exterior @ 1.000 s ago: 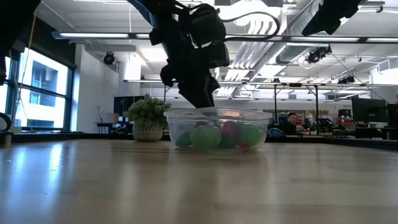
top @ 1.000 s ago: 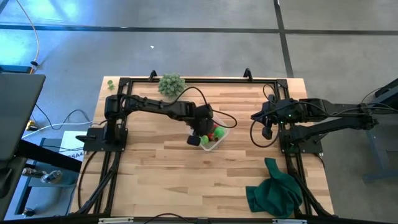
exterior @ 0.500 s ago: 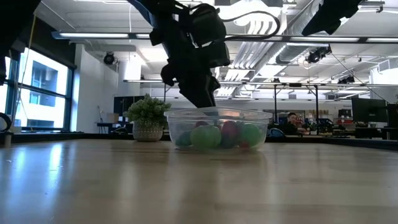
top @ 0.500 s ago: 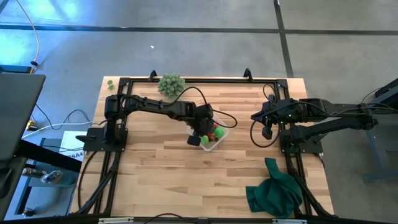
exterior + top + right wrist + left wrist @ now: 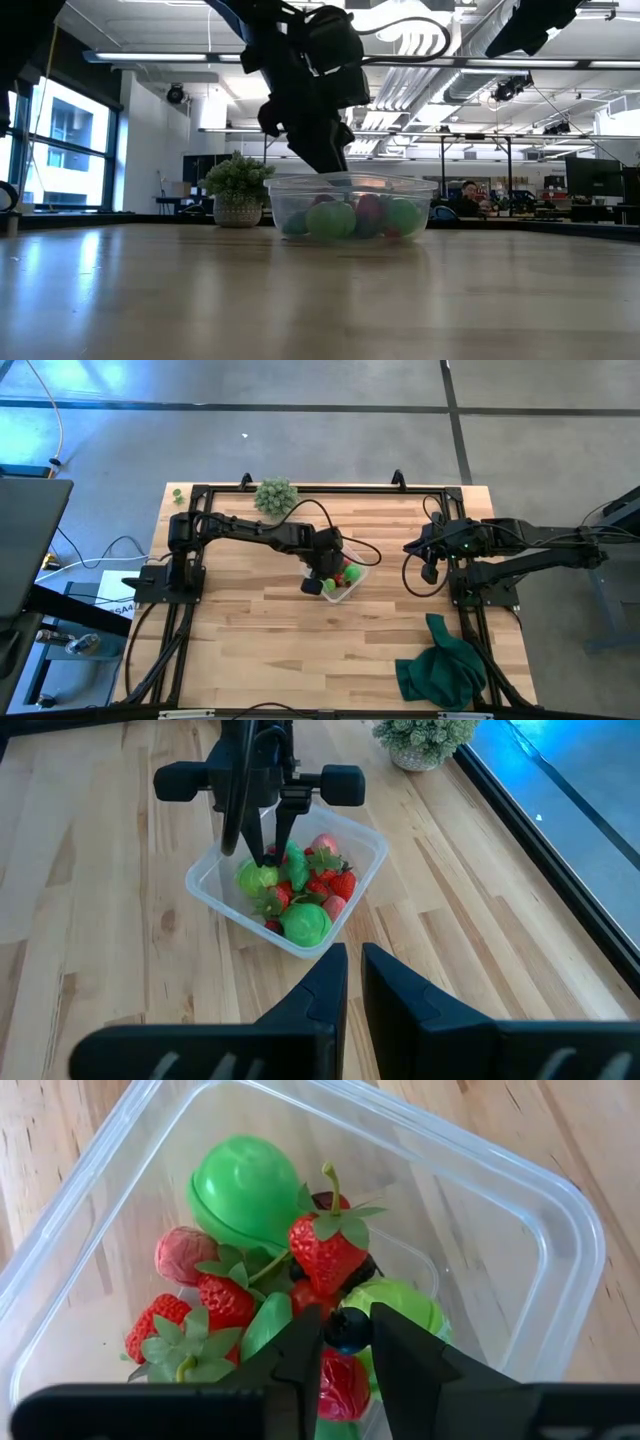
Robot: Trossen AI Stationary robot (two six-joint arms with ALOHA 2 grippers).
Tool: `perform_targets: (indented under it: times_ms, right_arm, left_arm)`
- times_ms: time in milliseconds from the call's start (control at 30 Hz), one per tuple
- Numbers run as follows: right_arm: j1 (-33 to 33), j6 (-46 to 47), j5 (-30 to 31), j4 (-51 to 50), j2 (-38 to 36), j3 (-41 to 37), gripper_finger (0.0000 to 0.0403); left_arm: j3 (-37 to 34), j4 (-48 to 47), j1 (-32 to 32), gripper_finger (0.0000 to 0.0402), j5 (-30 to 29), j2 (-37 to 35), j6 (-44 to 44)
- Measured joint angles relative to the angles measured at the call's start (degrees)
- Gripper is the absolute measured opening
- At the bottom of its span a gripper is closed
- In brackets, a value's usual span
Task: Pick and placing Produce into tupperware
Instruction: Put the blueberry into the transparent bin, then return to Home Position
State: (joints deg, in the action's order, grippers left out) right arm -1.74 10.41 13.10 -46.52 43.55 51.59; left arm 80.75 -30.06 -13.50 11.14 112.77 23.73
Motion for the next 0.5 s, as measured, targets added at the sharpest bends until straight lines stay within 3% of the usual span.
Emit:
perform_targets:
  times_ms: [300,500]
  right_arm:
    - [0.00,0.00,0.02,0.02,0.00,0.00,0.0025]
    - [-0.02,0.00,0.02,0.00,0.00,0.00,0.0025]
  left_arm:
    - [0.00,-0.02,0.00,0.0165,-0.07,0.00,-1.69]
    - [0.62,-1.13,0.00,0.0193,0.16,0.00,-3.05]
